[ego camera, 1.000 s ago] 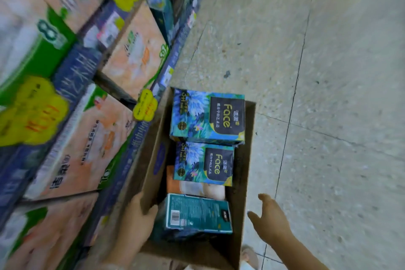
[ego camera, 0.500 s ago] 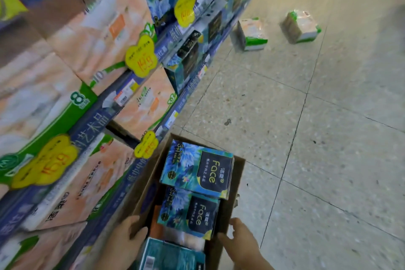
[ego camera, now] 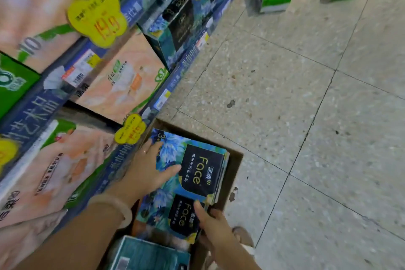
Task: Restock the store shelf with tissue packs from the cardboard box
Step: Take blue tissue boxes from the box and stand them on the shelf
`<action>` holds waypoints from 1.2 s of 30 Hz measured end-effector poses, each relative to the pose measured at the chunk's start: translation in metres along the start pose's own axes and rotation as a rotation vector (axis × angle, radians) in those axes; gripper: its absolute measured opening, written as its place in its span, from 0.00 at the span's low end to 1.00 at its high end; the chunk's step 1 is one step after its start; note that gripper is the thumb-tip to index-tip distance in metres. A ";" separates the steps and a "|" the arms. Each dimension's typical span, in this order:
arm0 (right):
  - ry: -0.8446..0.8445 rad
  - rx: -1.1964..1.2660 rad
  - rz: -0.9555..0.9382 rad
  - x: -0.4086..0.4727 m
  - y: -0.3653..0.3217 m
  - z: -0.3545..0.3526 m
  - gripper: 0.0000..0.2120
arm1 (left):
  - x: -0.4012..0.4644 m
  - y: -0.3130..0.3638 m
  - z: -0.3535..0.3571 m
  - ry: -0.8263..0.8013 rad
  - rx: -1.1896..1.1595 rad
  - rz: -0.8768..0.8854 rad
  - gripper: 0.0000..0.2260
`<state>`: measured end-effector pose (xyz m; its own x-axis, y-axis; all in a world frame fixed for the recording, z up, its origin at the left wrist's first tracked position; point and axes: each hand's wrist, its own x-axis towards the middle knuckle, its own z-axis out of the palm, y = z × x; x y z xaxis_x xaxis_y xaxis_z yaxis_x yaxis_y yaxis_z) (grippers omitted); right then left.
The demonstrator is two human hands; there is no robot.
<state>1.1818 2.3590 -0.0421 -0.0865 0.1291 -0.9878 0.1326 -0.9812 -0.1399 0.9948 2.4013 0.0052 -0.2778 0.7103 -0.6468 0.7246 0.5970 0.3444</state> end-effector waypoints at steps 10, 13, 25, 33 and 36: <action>-0.277 0.780 0.269 0.094 -0.003 0.082 0.37 | 0.162 0.029 0.026 -0.510 0.423 0.126 0.51; -0.317 0.843 0.201 0.113 0.001 0.091 0.45 | 0.170 0.026 0.036 -0.554 0.591 0.148 0.42; -0.044 0.611 -0.149 0.004 -0.037 0.030 0.37 | 0.023 0.018 -0.024 -0.109 -0.021 0.079 0.20; -0.183 0.191 -0.658 -0.182 -0.159 0.019 0.50 | -0.097 0.096 -0.155 0.242 -0.694 0.030 0.36; -0.266 0.127 -0.797 -0.299 -0.196 0.015 0.47 | -0.168 0.136 -0.226 0.283 -0.916 0.137 0.36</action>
<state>1.1669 2.5104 0.2817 -0.3387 0.7664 -0.5459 -0.1773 -0.6218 -0.7629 0.9976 2.4474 0.3143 -0.4557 0.7872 -0.4155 0.0227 0.4770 0.8786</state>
